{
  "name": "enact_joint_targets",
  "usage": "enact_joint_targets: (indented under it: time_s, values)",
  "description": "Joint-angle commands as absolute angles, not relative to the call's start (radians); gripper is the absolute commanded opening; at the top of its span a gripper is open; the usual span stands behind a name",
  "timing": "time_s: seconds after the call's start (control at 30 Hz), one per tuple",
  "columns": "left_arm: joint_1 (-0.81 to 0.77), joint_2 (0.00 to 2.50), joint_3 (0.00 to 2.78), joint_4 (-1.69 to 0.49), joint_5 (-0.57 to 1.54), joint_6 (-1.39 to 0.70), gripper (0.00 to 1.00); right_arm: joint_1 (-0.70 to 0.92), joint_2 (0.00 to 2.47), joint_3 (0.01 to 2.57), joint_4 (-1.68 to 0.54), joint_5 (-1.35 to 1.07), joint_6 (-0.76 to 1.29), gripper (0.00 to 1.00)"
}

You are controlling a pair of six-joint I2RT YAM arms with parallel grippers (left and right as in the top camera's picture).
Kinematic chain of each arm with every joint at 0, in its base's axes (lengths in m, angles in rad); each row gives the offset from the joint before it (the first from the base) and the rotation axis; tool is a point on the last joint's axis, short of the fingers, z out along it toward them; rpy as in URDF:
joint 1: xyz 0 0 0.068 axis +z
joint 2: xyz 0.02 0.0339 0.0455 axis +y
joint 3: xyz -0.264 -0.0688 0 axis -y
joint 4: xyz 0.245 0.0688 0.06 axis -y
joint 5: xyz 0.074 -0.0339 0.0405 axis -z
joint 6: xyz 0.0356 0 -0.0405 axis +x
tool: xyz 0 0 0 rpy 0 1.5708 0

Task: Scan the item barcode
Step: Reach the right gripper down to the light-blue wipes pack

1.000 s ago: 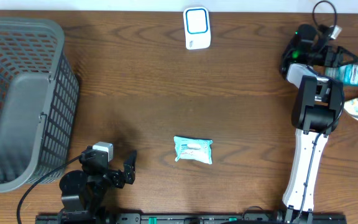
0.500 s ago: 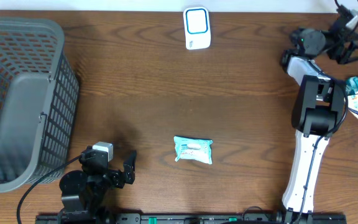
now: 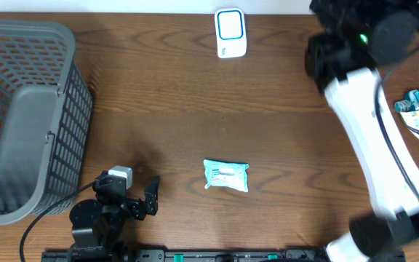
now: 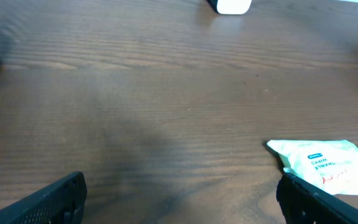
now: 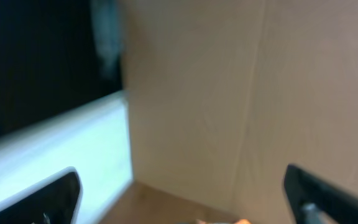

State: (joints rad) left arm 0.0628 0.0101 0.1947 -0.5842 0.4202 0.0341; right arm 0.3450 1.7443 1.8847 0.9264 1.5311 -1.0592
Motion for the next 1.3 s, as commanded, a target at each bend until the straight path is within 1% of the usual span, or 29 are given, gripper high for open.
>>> enact_joint_targets:
  time_s: [0.0,0.07,0.1,0.17,0.2,0.23,0.3,0.33,0.43,0.5,0.63,0.73,0.93,0.97,1.03,1.07,1.1,1.17,1.27]
  values:
    - [0.06,0.004,0.199,-0.583,0.426,0.048,0.98,0.527,1.576,1.89,0.373,1.304,-0.766,0.99]
    - [0.06,0.004,0.199,-0.583,0.426,0.048,0.98,0.591,1.539,1.89,0.073,1.191,-0.68,0.99]
    - [0.06,0.004,0.199,-0.583,0.426,0.048,0.98,0.64,1.522,1.89,-0.239,1.069,-0.527,0.99]
    - [0.06,0.004,0.199,-0.583,0.426,0.048,0.98,0.661,1.523,1.89,-0.448,0.987,-0.358,0.99]
    - [0.06,0.004,0.199,-0.583,0.426,0.048,0.98,0.666,1.526,1.89,-0.576,0.919,-0.233,0.99]
    - [0.06,0.004,0.199,-0.583,0.426,0.048,0.98,0.667,1.532,1.89,-0.722,0.798,-0.078,0.99]
    - [0.06,0.004,0.199,-0.583,0.426,0.048,0.98,0.658,1.544,1.884,-0.901,0.542,0.107,0.99]
    - [0.06,0.004,0.199,-0.583,0.426,0.048,0.98,0.649,1.555,1.868,-0.978,0.334,0.162,0.99]
    - [0.06,0.004,0.199,-0.583,0.426,0.048,0.98,0.643,1.586,1.792,-1.045,-0.03,0.164,0.99]
    - [0.06,0.004,0.199,-0.583,0.426,0.048,0.98,0.649,1.612,1.723,-1.064,-0.152,0.164,0.99]
    - [0.06,0.004,0.199,-0.583,0.426,0.048,0.98,0.66,1.643,1.57,-1.083,-0.165,0.165,0.99]
    - [0.06,0.004,0.199,-0.583,0.426,0.048,0.98,0.666,1.663,1.459,-1.077,-0.176,0.206,0.99]
    - [0.06,0.004,0.199,-0.583,0.426,0.048,0.98,0.669,1.673,1.367,-1.078,-0.194,0.218,0.99]
    - [0.06,0.004,0.199,-0.583,0.426,0.048,0.98,0.668,1.673,1.361,-1.082,-0.194,0.248,0.99]
    - [0.06,0.004,0.199,-0.583,0.426,0.048,0.98,0.664,1.673,1.351,-1.089,-0.194,0.382,0.99]
    - [0.06,0.004,0.199,-0.583,0.426,0.048,0.98,0.66,1.673,1.347,-1.098,-0.194,0.475,0.99]
    - [0.06,0.004,0.199,-0.583,0.426,0.048,0.98,0.653,1.673,1.335,-1.123,-0.194,0.668,0.99]
    - [0.06,0.004,0.199,-0.583,0.426,0.048,0.98,0.653,1.673,1.319,-1.119,-0.195,0.786,0.99]
    - [0.06,0.004,0.199,-0.583,0.426,0.048,0.98,0.651,1.671,1.29,-1.094,-0.204,0.83,0.96]
